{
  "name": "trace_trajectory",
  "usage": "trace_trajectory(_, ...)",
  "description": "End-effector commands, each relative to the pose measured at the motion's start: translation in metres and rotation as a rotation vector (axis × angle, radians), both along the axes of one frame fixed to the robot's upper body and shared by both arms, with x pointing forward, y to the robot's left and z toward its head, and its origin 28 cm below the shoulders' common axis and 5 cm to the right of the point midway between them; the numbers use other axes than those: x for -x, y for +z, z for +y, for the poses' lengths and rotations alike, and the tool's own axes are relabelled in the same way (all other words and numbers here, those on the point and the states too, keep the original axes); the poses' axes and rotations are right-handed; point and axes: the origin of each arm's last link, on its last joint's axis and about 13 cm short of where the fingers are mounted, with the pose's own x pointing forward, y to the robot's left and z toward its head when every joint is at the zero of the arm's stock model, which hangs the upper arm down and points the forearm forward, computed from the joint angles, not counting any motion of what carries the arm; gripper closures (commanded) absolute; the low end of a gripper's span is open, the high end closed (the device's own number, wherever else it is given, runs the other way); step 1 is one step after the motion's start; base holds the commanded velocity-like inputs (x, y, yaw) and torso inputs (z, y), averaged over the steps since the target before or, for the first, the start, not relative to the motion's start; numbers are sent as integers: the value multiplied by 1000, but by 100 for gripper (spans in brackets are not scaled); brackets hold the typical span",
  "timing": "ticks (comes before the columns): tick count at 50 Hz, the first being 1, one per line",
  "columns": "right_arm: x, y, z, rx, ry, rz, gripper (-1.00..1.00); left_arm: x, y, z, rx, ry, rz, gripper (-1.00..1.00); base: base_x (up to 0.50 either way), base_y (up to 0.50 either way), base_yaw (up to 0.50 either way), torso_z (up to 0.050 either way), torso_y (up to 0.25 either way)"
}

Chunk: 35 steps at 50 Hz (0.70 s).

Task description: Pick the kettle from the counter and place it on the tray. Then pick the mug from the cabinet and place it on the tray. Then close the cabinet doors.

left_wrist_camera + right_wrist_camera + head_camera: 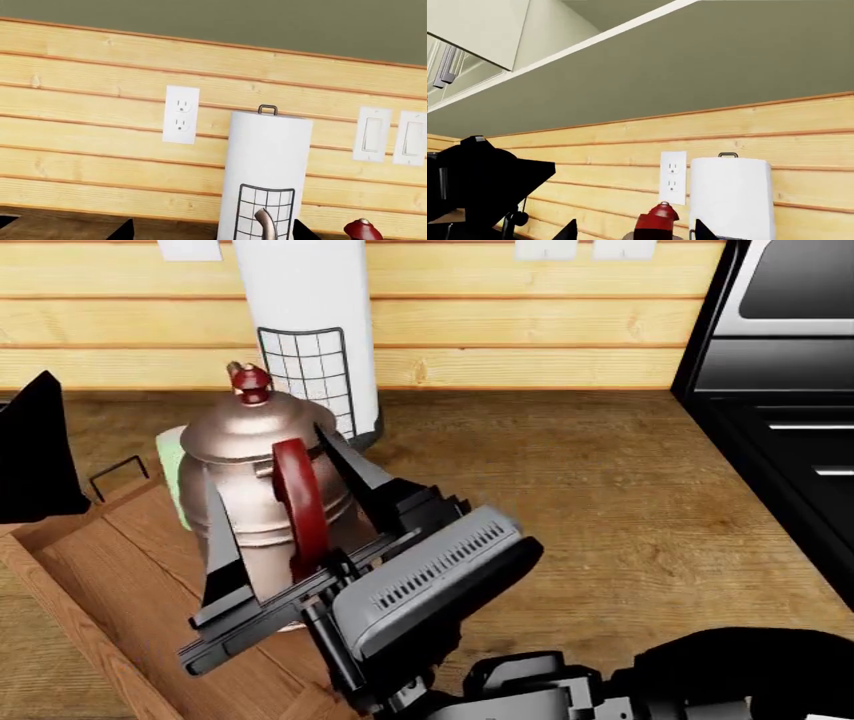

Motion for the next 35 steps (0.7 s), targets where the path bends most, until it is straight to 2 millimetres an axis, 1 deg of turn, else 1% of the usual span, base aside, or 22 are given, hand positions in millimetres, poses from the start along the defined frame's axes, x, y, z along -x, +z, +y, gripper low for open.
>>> trace_trajectory(1,10,0,-9,34,0,33,-100,0,0,0,1,2,1,-100,0,0,0,0,0)
trace_trajectory(8,14,9,-14,26,-5,24,-100,0,0,0,1,2,2,-100,0,0,0,0,0)
trace_trajectory(18,29,35,-25,-17,-34,-40,-100,-1,0,-1,2,-1,3,-100,0,0,0,0,0)
trace_trajectory(28,51,74,-46,-54,-83,-75,-100,1,2,-3,-2,-8,-1,-100,0,0,0,0,0)
trace_trajectory(32,62,91,-59,-48,-150,-99,-100,2,4,-4,-4,-11,-7,-100,0,0,0,0,0)
trace_trajectory(35,69,100,-68,-47,-198,-120,-100,3,7,-5,-5,-18,-14,-100,0,0,0,0,0)
